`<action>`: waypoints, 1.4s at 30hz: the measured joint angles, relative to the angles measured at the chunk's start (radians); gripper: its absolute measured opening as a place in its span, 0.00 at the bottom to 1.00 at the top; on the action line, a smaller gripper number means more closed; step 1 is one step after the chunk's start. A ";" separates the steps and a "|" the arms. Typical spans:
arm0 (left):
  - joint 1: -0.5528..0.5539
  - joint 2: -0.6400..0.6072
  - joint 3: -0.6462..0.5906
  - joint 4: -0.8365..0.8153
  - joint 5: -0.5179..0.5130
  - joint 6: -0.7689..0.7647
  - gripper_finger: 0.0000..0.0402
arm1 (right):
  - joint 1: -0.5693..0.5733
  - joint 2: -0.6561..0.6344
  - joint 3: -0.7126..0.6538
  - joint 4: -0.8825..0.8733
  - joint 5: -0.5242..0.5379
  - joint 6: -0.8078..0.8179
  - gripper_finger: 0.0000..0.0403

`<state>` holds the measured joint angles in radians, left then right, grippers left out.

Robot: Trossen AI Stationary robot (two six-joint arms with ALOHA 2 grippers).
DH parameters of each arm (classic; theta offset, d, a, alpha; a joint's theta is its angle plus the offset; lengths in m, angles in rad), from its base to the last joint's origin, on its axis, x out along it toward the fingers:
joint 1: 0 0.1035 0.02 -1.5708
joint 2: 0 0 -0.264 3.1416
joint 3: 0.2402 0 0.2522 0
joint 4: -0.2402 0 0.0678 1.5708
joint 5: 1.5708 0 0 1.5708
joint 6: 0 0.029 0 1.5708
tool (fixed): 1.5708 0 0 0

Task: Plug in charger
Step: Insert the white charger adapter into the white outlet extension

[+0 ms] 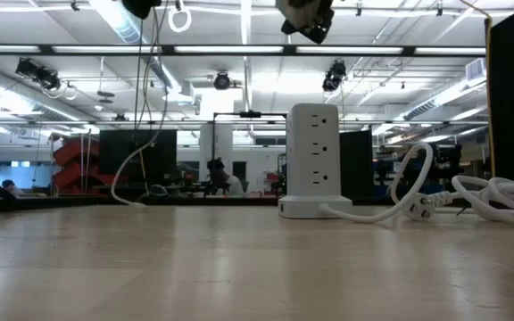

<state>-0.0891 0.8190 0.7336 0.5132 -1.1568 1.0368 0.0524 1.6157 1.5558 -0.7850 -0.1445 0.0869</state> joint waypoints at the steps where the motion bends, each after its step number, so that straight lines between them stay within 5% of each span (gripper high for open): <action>1: -0.003 0.000 0.000 0.034 -0.001 0.037 0.00 | -0.004 -0.003 0.000 0.011 0.035 0.000 0.28; 5: -0.017 0.006 0.000 0.056 0.000 0.101 0.00 | -0.025 -0.006 0.000 0.045 0.136 -0.006 0.28; 11: -0.041 0.009 0.000 -0.407 -0.036 -0.146 0.04 | -0.042 -0.008 0.000 0.058 0.242 -0.028 0.28; 16: -0.043 0.020 -0.001 -0.738 -0.013 -0.476 0.20 | -0.081 -0.008 0.000 0.058 0.329 -0.039 0.28; 23: -0.043 0.020 -0.001 -0.945 0.215 -0.768 0.47 | -0.139 -0.008 0.000 0.040 0.508 -0.048 0.28; 33: -0.043 0.046 -0.001 -0.900 0.664 -0.885 0.58 | -0.151 -0.023 0.000 0.062 0.579 -0.105 0.28; 42: -0.042 0.115 -0.001 -0.635 0.795 -0.805 0.58 | -0.131 -0.015 0.000 0.056 0.273 -0.090 0.28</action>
<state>-0.1310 0.9340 0.7326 -0.1220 -0.3616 0.2313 -0.0788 1.6005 1.5558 -0.7292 0.1287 -0.0036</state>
